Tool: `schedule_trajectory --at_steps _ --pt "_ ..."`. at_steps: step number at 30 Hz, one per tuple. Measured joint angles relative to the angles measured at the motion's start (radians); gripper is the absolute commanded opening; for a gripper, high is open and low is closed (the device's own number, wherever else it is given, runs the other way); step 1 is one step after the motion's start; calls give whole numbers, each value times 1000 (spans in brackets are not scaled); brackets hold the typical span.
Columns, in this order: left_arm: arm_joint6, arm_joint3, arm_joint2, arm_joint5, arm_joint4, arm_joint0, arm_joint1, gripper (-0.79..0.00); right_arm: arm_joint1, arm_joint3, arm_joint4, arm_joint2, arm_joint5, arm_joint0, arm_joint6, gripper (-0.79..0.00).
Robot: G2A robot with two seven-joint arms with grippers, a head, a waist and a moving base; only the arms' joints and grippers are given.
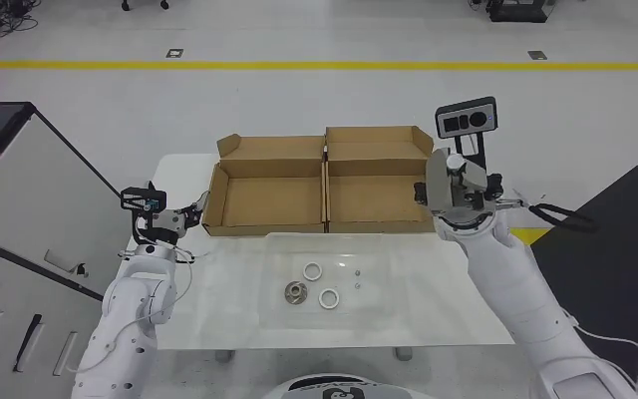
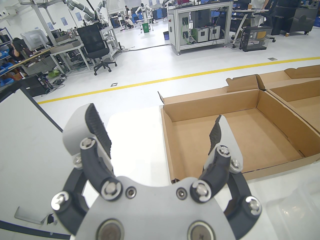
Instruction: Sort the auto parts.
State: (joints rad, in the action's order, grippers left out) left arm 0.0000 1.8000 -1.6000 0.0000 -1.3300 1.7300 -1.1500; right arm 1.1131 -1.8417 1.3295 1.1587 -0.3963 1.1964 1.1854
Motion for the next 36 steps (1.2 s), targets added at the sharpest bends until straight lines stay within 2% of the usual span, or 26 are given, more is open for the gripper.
schedule_trajectory --at_steps 5,13,19,22,26,32,36 --pt "0 0 0 0 0 0 0 0 -21 52 -187 93 124 22 -45 -785" --pt "0 0 0 0 0 0 0 0 -70 76 -469 309 320 66 -18 -785" --pt "0 0 0 0 0 0 0 0 -112 76 -822 407 476 -6 70 -785" --pt "0 0 0 0 0 0 0 0 -130 90 -1041 389 511 -89 137 -785" --pt "0 0 0 0 0 0 0 0 -143 136 -1285 304 484 -223 209 -785" --pt "0 0 0 0 0 0 0 0 -135 231 -1529 125 426 -381 230 -785" --pt "0 0 0 0 0 0 0 0 -123 294 -1640 12 403 -449 212 -785"
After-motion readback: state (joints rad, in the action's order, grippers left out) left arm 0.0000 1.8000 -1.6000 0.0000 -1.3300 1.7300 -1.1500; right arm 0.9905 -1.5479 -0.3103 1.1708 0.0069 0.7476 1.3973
